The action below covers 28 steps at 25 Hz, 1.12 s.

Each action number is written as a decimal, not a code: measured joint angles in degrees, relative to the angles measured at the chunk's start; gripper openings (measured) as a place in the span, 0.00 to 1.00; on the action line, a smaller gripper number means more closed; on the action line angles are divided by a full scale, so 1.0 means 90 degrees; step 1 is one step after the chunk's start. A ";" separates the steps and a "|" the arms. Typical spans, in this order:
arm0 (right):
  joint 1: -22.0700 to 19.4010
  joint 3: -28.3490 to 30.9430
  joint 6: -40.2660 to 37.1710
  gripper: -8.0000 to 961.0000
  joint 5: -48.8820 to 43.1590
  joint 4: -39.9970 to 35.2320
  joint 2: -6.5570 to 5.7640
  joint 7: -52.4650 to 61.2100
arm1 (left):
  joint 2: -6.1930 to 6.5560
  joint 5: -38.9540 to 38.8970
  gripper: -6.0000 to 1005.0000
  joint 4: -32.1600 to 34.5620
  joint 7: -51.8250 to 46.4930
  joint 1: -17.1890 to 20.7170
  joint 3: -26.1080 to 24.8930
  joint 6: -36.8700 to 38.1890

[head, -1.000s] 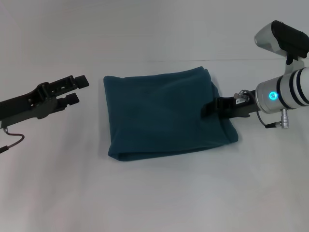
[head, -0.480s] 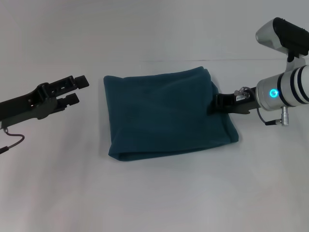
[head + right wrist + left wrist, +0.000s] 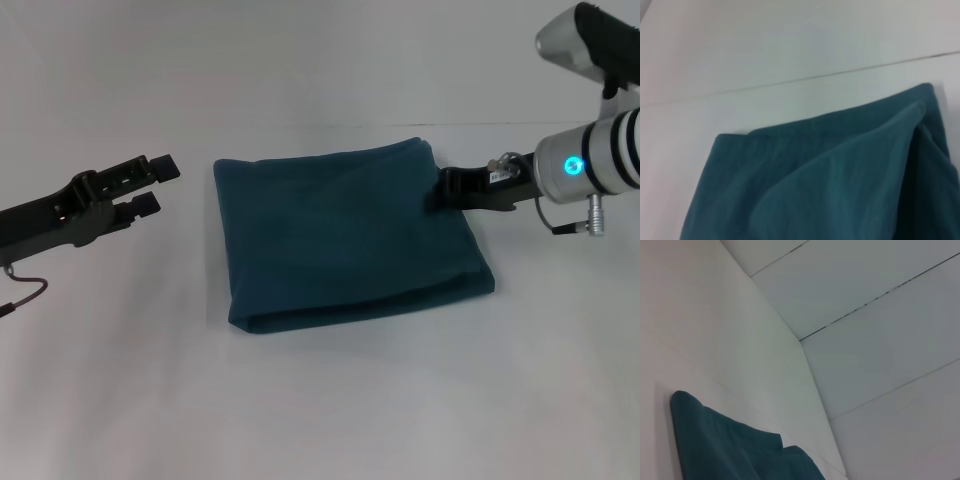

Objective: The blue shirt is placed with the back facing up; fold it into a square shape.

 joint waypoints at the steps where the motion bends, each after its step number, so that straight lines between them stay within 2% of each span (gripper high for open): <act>1: -0.0024 0.0000 -0.0018 0.10 -0.0006 -0.0060 -0.0007 0.0026 | 0.0000 0.0000 0.86 0.0000 -0.0003 -0.0006 0.0000 0.0001; 8: -0.0199 -0.0003 0.0048 0.13 -0.0020 -0.0128 -0.0090 0.0107 | 0.0000 -0.0005 0.86 0.0000 -0.0018 -0.0017 0.0000 0.0004; 15: -0.0196 -0.0052 0.0308 0.15 -0.0105 0.0060 -0.0054 0.0048 | 0.0000 -0.0005 0.86 -0.0009 -0.0011 -0.0041 0.0002 -0.0008; 20: -0.0157 -0.0054 0.0440 0.17 -0.0367 0.0318 -0.0134 0.0093 | 0.0000 -0.0005 0.86 -0.0058 -0.0002 -0.0040 -0.0013 -0.0030; 25: -0.0423 0.0180 0.0277 0.19 -0.0377 0.0141 -0.0243 0.0127 | 0.0000 -0.0005 0.86 -0.0069 -0.0001 -0.0030 -0.0020 -0.0060; 28: -0.0787 0.0700 -0.0312 0.34 -0.0042 -0.0414 -0.0277 -0.0074 | 0.0003 -0.0004 0.86 -0.0066 0.0000 -0.0027 -0.0027 -0.0061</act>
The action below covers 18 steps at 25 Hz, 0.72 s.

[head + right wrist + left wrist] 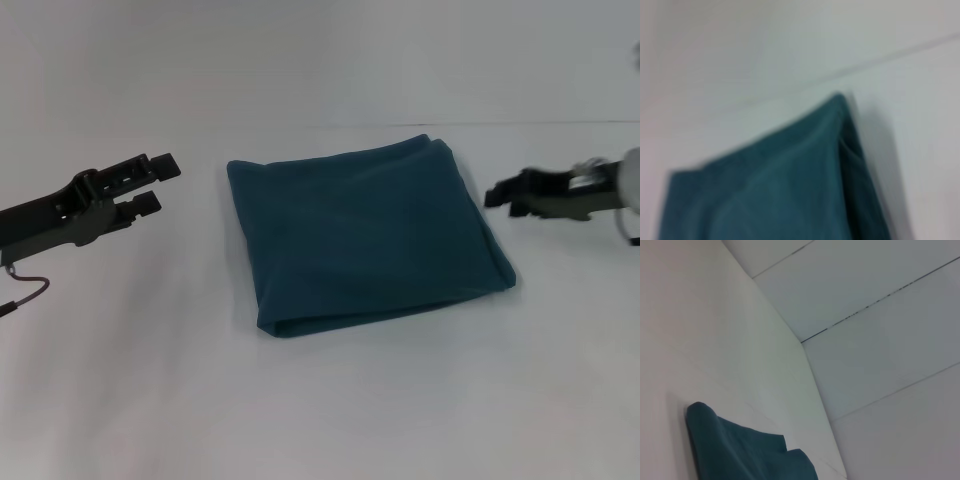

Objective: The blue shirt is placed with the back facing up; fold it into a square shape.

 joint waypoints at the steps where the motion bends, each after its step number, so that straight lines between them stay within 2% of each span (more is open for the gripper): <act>1: -0.0180 0.0232 -0.0291 0.39 0.0262 -0.0238 -0.0001 -0.0190 | 0.0003 0.0003 0.86 0.0006 0.0004 0.0000 -0.0006 0.0001; 3: -0.0551 0.0652 -0.1008 0.46 0.1136 -0.0524 -0.0006 -0.0819 | 0.0022 0.0010 0.86 0.0023 0.0037 0.0006 -0.0034 0.0004; 6: -0.0945 0.1060 -0.2019 0.53 0.2490 -0.0499 -0.0055 -0.1724 | 0.0068 0.0010 0.86 0.0048 0.0252 0.0015 -0.0166 0.0117; 8: -0.1169 0.1187 -0.2739 0.57 0.3435 -0.0362 -0.0066 -0.2422 | 0.0113 0.0010 0.86 0.0033 0.0498 -0.0008 -0.0365 0.0286; 11: -0.1369 0.1219 -0.3495 0.64 0.4332 -0.0152 -0.0027 -0.3361 | 0.0139 -0.0054 0.86 0.0000 0.0838 -0.0056 -0.0524 0.0494; 13: -0.1446 0.1241 -0.3728 0.69 0.4585 -0.0047 0.0027 -0.3704 | 0.0139 -0.0222 0.86 -0.0013 0.1046 -0.0069 -0.0539 0.0628; 18: -0.1564 0.1305 -0.4007 0.72 0.4729 0.0127 0.0142 -0.4231 | 0.0129 -0.0748 0.86 -0.0148 0.1377 -0.0081 -0.0541 0.0939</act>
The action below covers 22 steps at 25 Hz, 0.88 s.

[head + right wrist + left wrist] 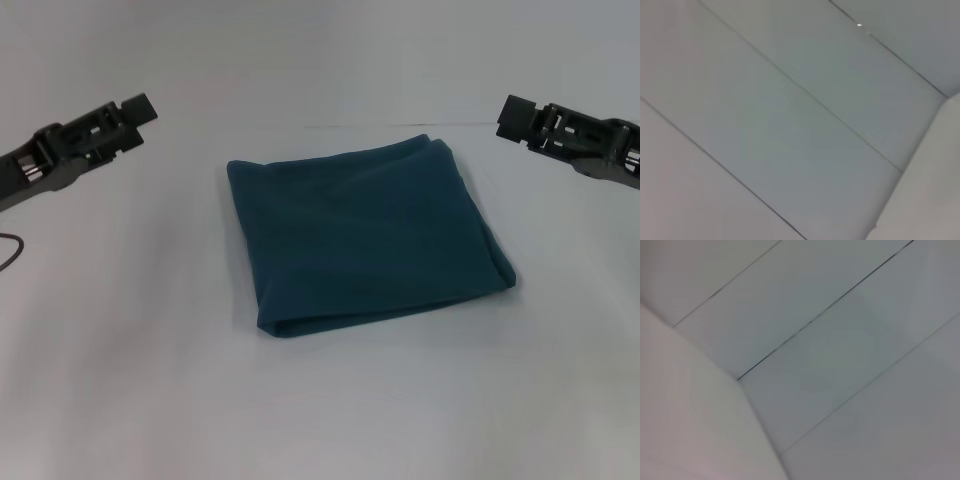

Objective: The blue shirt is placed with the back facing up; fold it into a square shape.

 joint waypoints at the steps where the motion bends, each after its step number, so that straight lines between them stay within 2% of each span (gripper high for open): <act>1: -0.0015 0.0041 -0.0068 0.72 0.0015 0.0014 0.0023 -0.0105 | 0.0000 -0.0083 0.86 -0.0018 0.0045 0.0001 -0.0001 0.0038; 7: -0.0048 0.0341 -0.0309 0.72 0.0044 0.0032 0.0168 -0.0411 | -0.0002 -0.0359 0.86 -0.0031 0.0287 0.0013 0.0004 0.0271; 22: -0.0112 0.0307 -0.0312 0.72 -0.0153 0.0018 0.0099 -0.0589 | 0.0053 -0.0029 0.86 0.0178 0.0859 0.0045 0.0067 0.0843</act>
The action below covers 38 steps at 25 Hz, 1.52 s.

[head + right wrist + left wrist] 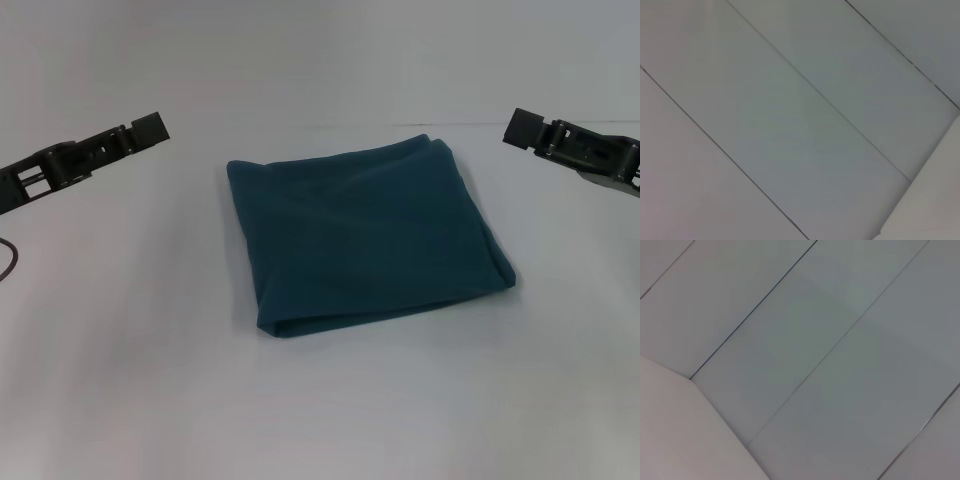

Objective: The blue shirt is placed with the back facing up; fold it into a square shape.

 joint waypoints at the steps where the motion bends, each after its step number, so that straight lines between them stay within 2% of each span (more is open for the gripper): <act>1: 0.0004 -0.0004 0.0008 0.72 0.0000 0.0000 0.0000 -0.0001 | 0.0000 0.0001 0.86 0.0000 0.0006 0.0000 -0.0009 -0.0007; 27: 0.0027 -0.0060 0.0049 0.72 -0.0147 -0.0002 0.0005 0.0078 | 0.0012 0.0083 0.86 0.0017 0.0034 -0.0044 0.0003 -0.0040; 38: 0.0295 -0.0074 0.0072 0.72 -0.1599 -0.0139 -0.0227 0.0519 | 0.0040 0.1159 0.86 0.0430 -0.0188 -0.0132 0.0156 0.0154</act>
